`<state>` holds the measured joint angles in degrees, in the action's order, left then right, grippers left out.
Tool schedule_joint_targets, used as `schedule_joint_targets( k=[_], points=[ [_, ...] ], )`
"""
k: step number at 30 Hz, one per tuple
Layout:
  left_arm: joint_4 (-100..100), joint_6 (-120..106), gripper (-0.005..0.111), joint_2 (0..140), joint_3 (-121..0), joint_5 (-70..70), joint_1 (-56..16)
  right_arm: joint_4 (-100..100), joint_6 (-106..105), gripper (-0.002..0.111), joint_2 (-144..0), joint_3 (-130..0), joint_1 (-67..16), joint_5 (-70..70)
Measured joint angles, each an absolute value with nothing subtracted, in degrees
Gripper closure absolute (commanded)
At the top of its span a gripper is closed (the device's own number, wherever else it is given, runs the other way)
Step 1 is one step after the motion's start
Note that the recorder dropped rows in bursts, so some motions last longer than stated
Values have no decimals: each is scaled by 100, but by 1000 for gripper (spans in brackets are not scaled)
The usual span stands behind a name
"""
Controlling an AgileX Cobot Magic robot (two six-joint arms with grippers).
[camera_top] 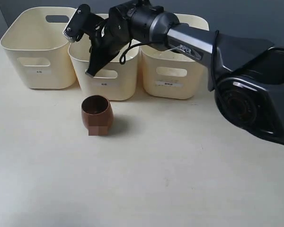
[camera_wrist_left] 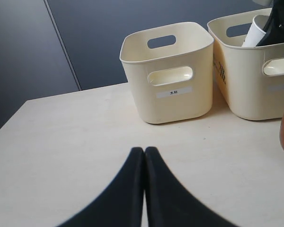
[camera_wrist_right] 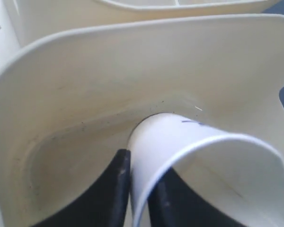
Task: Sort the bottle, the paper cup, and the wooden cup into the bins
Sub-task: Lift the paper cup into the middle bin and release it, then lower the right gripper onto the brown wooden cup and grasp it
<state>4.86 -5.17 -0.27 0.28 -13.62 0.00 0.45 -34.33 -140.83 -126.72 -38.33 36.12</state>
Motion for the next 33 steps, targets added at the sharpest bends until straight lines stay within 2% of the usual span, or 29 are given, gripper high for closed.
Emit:
schedule_joint_targets(
  k=[24, 29, 33],
  points=[
    [486, -517, 107, -27, 28, -1362, 0, 60, -3314, 83, -13785, -12672, -3797, 3497],
    [486, -517, 107, -27, 28, -1362, 0, 235, -3423, 83, -13037, -12672, -3904, 3900],
    [486, -517, 107, -27, 28, -1362, 0, 731, -4128, 83, -12480, -12698, -4107, 4999]
  ],
)
